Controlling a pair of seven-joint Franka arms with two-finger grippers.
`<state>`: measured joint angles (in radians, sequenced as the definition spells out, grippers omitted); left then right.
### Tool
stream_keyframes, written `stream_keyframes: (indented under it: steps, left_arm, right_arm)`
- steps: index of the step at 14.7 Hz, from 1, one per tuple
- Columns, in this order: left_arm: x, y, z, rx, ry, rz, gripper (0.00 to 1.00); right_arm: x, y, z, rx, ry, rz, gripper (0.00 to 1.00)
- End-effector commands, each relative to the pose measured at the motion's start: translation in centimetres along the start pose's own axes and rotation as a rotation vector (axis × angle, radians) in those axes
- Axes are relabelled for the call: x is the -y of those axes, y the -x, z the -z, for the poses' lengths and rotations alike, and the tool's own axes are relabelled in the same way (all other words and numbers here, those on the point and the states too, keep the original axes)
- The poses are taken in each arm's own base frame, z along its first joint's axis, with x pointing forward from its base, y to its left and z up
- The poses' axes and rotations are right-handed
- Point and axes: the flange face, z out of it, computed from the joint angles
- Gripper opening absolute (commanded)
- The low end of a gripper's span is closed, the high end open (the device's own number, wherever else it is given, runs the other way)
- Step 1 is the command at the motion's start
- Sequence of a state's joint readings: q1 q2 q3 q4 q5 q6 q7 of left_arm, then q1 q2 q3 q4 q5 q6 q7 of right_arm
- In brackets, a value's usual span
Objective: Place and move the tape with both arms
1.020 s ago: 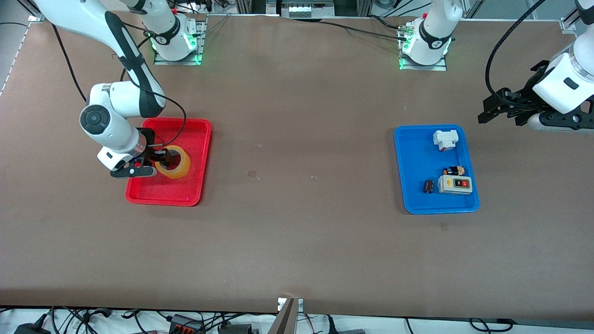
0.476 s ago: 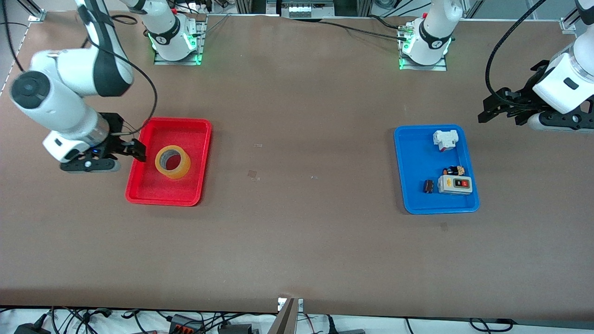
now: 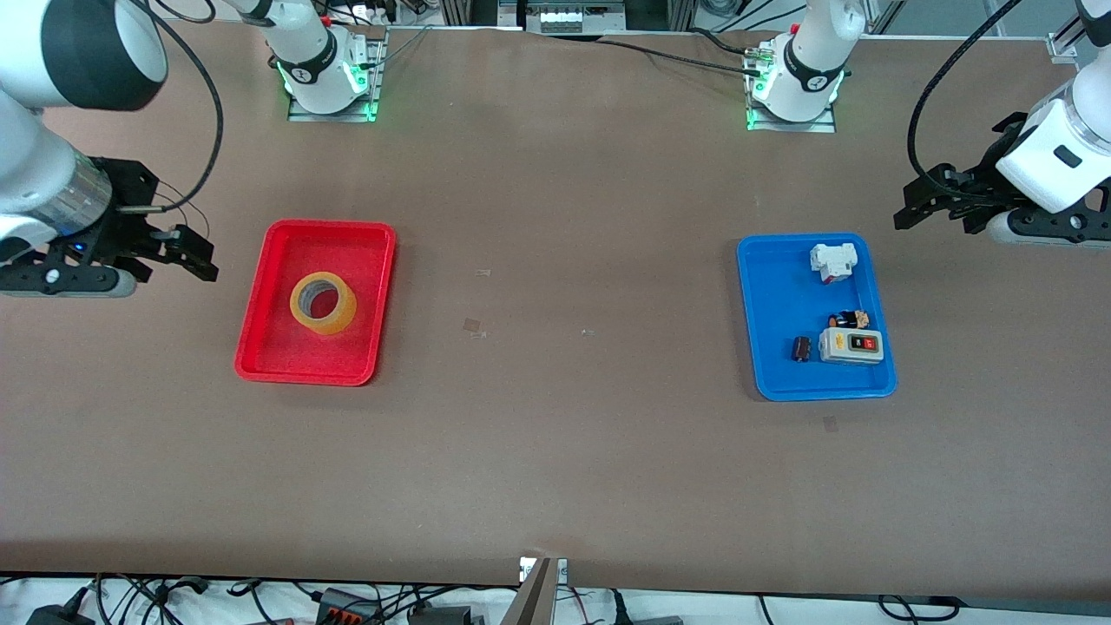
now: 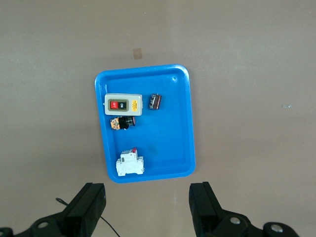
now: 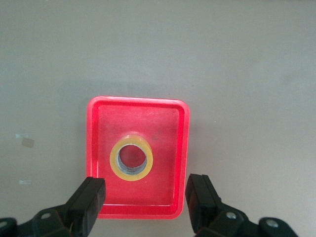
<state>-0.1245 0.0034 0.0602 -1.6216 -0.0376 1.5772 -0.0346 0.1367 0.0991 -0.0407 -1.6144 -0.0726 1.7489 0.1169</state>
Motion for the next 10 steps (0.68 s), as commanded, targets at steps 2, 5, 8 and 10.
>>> stream_keyframes:
  steps: [2, 5, 8, 10]
  left_arm:
    - [0.0, 0.5, 0.4, 0.001, -0.002, -0.018, 1.0]
    - [0.1, 0.5, 0.5, 0.0, 0.002, -0.017, 1.0]
    - [0.1, 0.6, 0.6, -0.002, 0.002, -0.017, 1.0]
    - [0.2, 0.6, 0.7, -0.002, 0.004, -0.015, 1.0]
  right_arm:
    - [0.2, -0.2, 5.5, -0.014, -0.014, -0.035, 0.99]
    - [-0.8, 1.2, 8.5, 0.038, -0.014, -0.048, 0.99]
    - [-1.5, 4.4, 11.6, 0.066, -0.025, -0.056, 0.99]
    - [-2.6, 5.4, 12.1, 0.096, -0.021, -0.07, 0.99]
